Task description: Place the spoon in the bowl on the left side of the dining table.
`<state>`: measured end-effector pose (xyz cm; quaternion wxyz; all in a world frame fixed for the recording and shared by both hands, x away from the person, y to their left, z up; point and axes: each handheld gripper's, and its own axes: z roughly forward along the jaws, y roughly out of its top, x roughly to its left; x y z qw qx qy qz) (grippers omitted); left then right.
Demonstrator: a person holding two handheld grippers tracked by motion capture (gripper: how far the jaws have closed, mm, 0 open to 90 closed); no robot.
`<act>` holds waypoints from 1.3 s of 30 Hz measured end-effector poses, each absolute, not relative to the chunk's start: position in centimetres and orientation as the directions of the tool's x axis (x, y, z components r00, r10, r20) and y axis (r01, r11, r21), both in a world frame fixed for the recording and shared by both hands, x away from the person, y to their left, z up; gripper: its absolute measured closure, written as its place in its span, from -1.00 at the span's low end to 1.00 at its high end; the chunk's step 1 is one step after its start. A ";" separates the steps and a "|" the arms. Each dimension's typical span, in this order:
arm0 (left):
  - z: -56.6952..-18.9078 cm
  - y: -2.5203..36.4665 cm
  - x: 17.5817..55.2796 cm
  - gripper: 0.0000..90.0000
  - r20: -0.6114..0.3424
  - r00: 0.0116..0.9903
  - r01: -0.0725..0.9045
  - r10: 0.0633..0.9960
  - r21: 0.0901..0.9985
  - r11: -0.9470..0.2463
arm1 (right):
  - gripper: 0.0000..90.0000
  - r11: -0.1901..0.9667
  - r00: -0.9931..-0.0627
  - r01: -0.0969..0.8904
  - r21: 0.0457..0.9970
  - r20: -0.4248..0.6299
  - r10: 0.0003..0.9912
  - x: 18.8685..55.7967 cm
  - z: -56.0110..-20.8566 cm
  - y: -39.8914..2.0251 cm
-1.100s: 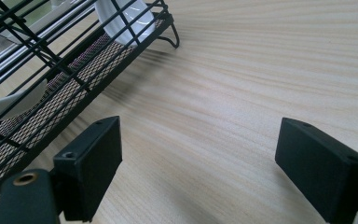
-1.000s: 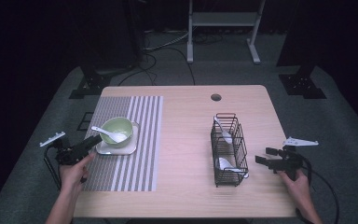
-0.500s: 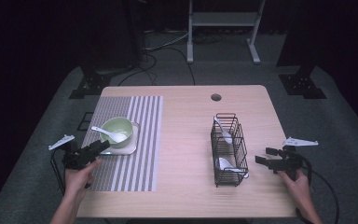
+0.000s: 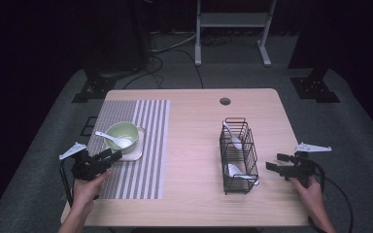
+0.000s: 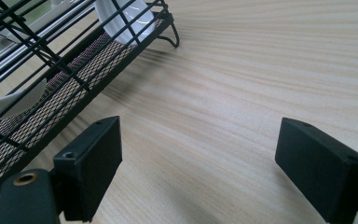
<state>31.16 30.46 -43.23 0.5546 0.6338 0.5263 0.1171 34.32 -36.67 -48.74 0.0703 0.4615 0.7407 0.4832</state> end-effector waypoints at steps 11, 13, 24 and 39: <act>-42.6 27.4 30.9 -0.26 -0.404 0.512 0.534 0.758 0.841 0.087 | -0.70 0.107 -0.564 0.615 0.781 0.341 0.752 34.3 -48.7 -36.7; -42.6 26.7 30.9 -0.27 -0.395 0.527 0.533 0.753 0.843 0.070 | -0.70 0.106 -0.564 0.615 0.782 0.342 0.751 34.3 -48.7 -36.7; -42.6 25.1 30.8 -0.32 -0.379 0.556 0.534 0.740 0.845 0.031 | -0.70 0.108 -0.565 0.615 0.781 0.341 0.752 34.3 -48.7 -36.7; -43.1 22.7 30.7 -0.45 -0.364 0.580 0.546 0.729 0.837 -0.016 | -0.70 0.106 -0.565 0.614 0.782 0.341 0.751 34.3 -48.7 -36.7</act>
